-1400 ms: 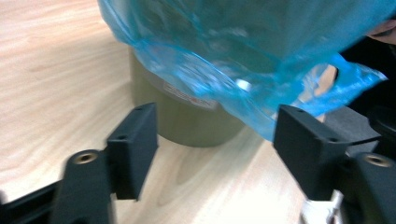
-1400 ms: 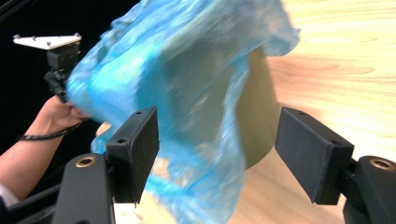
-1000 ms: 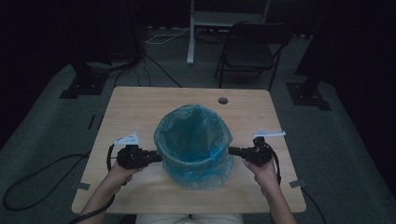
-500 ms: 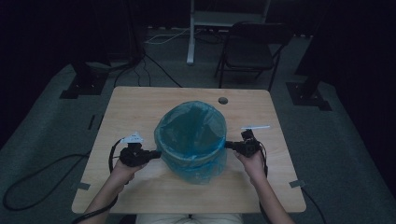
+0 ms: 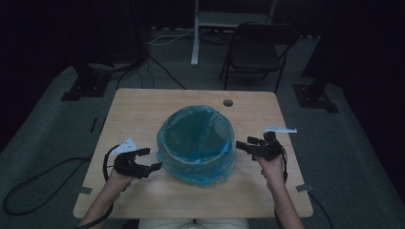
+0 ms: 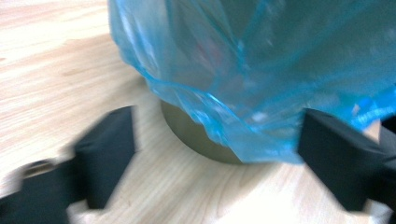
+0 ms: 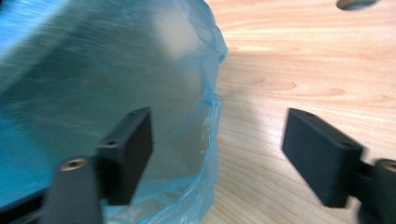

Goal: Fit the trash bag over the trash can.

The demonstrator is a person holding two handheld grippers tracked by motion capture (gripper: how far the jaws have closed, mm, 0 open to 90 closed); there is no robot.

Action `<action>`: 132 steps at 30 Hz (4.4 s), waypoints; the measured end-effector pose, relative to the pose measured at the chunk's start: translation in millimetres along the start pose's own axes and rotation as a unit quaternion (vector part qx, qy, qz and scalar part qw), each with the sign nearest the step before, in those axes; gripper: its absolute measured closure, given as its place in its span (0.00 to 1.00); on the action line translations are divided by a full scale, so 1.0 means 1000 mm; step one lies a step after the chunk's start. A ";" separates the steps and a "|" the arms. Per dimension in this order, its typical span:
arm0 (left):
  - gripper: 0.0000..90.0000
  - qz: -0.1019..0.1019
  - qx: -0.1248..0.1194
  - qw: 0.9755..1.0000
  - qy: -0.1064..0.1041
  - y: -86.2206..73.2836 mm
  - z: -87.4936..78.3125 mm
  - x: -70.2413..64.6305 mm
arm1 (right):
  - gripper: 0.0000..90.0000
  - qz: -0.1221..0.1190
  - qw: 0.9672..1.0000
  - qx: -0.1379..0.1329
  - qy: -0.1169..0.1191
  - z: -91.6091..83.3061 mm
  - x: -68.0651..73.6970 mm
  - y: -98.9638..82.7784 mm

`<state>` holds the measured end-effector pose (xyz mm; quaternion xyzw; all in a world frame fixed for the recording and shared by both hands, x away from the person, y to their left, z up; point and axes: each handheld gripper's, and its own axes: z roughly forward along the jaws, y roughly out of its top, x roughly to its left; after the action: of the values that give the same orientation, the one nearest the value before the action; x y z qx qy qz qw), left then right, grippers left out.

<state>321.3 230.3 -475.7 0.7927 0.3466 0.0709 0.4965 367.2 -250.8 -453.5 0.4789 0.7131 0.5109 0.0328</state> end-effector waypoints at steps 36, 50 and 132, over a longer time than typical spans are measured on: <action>0.00 0.022 -0.059 0.980 0.188 -0.064 -0.045 0.014 | 0.22 -0.152 0.973 -0.048 0.166 0.073 0.142 0.139; 0.00 0.007 -0.079 0.973 0.218 -0.074 -0.061 0.021 | 0.22 -0.200 0.966 0.100 0.128 0.137 0.148 0.124; 0.00 -0.052 -0.030 0.970 0.234 -0.088 -0.051 0.029 | 0.15 -0.084 0.992 -0.086 -0.029 -0.013 0.010 0.014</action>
<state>277.7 309.1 -531.2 0.7194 0.4920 0.2391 0.4282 364.0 -252.9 -431.9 0.4274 0.7028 0.5519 0.1369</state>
